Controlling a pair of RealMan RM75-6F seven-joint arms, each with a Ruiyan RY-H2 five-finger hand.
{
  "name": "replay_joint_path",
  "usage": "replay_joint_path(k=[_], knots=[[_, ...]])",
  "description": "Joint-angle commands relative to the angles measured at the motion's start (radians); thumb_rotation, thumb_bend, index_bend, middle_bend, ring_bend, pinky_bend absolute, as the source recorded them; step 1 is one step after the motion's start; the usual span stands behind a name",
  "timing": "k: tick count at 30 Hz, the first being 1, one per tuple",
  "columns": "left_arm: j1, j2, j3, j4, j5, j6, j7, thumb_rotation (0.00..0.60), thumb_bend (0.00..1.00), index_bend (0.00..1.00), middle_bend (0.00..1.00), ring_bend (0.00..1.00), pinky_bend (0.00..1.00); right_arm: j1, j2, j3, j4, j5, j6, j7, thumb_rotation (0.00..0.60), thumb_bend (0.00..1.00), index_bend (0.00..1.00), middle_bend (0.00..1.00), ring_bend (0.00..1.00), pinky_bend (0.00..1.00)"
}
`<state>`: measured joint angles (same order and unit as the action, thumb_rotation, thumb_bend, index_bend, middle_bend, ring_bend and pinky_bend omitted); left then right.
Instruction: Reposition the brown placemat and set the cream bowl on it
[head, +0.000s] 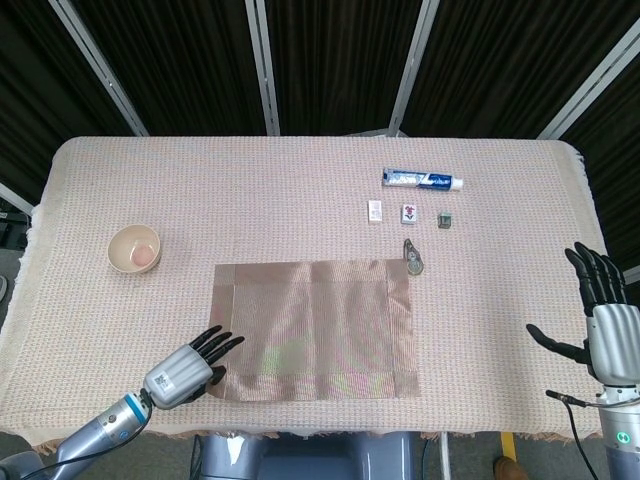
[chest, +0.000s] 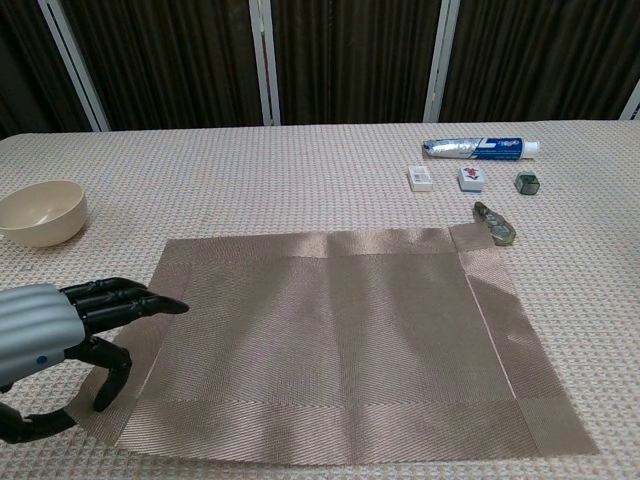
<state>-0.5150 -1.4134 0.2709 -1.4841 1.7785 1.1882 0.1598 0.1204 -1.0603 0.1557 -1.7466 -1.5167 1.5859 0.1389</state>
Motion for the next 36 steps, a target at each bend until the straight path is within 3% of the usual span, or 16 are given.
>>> replay_joint_path(k=[1,4,6,10,14,17,21,28,36], knots=[[0.004,0.001,-0.002,0.003,-0.001,0.001,0.002,0.600,0.34,0.43,0.00,0.00,0.00,0.000,0.001,-0.001,-0.001,-0.002,0.000,0.000,0.600,0.00,0.00,0.00,0.00,0.00],[0.011,0.006,-0.002,0.009,-0.008,-0.003,0.001,0.600,0.05,0.05,0.00,0.00,0.00,-0.001,0.001,-0.001,-0.001,-0.002,0.000,0.001,0.600,0.00,0.00,0.00,0.00,0.00],[0.009,0.021,0.006,-0.001,-0.013,-0.019,-0.028,0.600,0.00,0.00,0.00,0.00,0.00,-0.002,0.002,0.000,-0.002,-0.003,0.000,0.000,0.600,0.00,0.00,0.00,0.00,0.00],[0.001,0.059,0.029,-0.010,0.016,-0.009,-0.120,0.600,0.00,0.00,0.00,0.00,0.00,-0.002,0.001,0.000,-0.002,-0.004,-0.001,0.000,0.600,0.00,0.00,0.00,0.00,0.00],[0.025,0.099,0.025,0.018,0.029,0.067,-0.184,0.600,0.00,0.00,0.00,0.00,0.00,-0.003,0.002,0.000,-0.004,-0.006,0.000,0.001,0.600,0.00,0.00,0.00,0.00,0.00],[0.046,0.123,-0.008,0.033,-0.004,0.117,-0.215,0.600,0.00,0.00,0.00,0.00,0.00,-0.003,0.002,0.000,-0.005,-0.008,0.001,0.001,0.600,0.00,0.00,0.00,0.00,0.00],[0.062,0.132,-0.095,0.094,-0.114,0.142,-0.260,0.600,0.00,0.00,0.00,0.00,0.00,-0.003,0.002,-0.001,-0.005,-0.009,-0.002,0.002,0.600,0.00,0.00,0.00,0.00,0.00],[0.036,0.082,-0.212,0.270,-0.303,0.021,-0.341,0.600,0.00,0.00,0.00,0.00,0.00,0.003,-0.005,0.000,0.005,0.002,-0.018,-0.001,0.600,0.00,0.00,0.00,0.00,0.00],[-0.022,-0.027,-0.259,0.512,-0.417,-0.186,-0.341,0.600,0.01,0.14,0.00,0.00,0.00,0.012,-0.017,-0.001,0.018,0.013,-0.039,-0.017,0.600,0.00,0.00,0.00,0.00,0.00]])
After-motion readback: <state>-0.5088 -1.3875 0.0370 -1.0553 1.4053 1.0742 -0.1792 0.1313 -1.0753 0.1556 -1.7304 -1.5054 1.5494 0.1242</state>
